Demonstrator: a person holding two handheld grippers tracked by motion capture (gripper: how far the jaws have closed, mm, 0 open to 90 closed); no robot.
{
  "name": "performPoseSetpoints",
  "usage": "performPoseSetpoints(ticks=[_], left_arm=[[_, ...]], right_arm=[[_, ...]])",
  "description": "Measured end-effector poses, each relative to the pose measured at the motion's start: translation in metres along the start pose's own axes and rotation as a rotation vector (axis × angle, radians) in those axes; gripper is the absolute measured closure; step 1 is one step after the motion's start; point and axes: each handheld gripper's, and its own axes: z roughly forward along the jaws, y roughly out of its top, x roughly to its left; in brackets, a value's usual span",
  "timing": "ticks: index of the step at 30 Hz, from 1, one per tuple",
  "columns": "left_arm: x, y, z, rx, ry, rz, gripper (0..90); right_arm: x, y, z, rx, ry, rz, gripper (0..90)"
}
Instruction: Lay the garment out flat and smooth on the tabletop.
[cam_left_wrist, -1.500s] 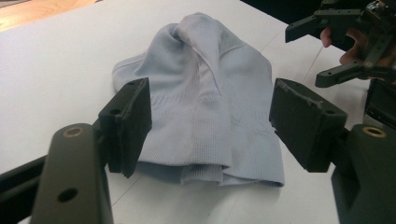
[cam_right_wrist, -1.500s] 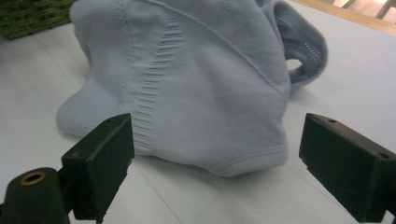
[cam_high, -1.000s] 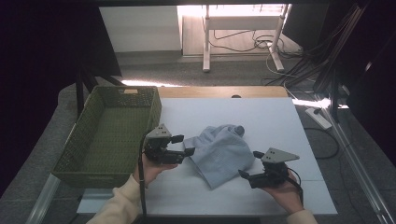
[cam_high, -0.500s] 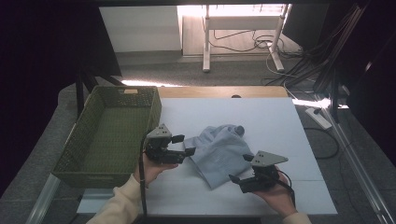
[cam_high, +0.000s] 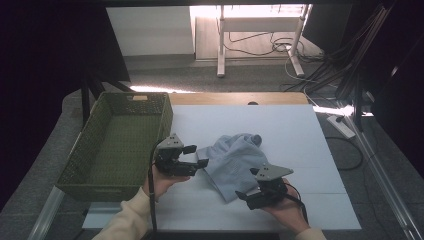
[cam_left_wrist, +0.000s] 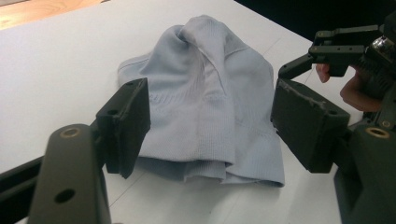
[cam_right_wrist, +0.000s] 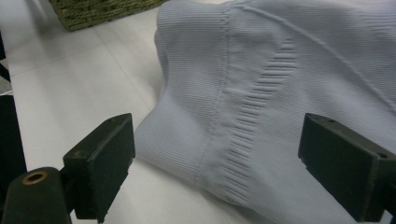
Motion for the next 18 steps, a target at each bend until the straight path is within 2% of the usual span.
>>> performPoseSetpoints(ticks=[5, 10, 15, 18], left_arm=[[-0.001, -0.001, 0.001, 0.004, 0.001, 0.005, 28.8], [-0.002, -0.001, 0.002, 0.007, 0.001, 0.004, 28.8], [-0.003, -0.002, 0.004, 0.013, -0.001, 0.007, 28.6], [-0.004, -0.003, 0.004, 0.012, 0.005, 0.007, 28.6]], right_arm=[[0.0, -0.001, 0.004, 0.032, -0.015, -0.008, 11.4], [-0.012, -0.005, 0.0, 0.034, -0.067, 0.017, 11.5], [-0.037, -0.008, -0.012, 0.007, -0.147, 0.081, 14.7], [-0.056, -0.009, -0.019, -0.029, -0.192, 0.158, 15.0]])
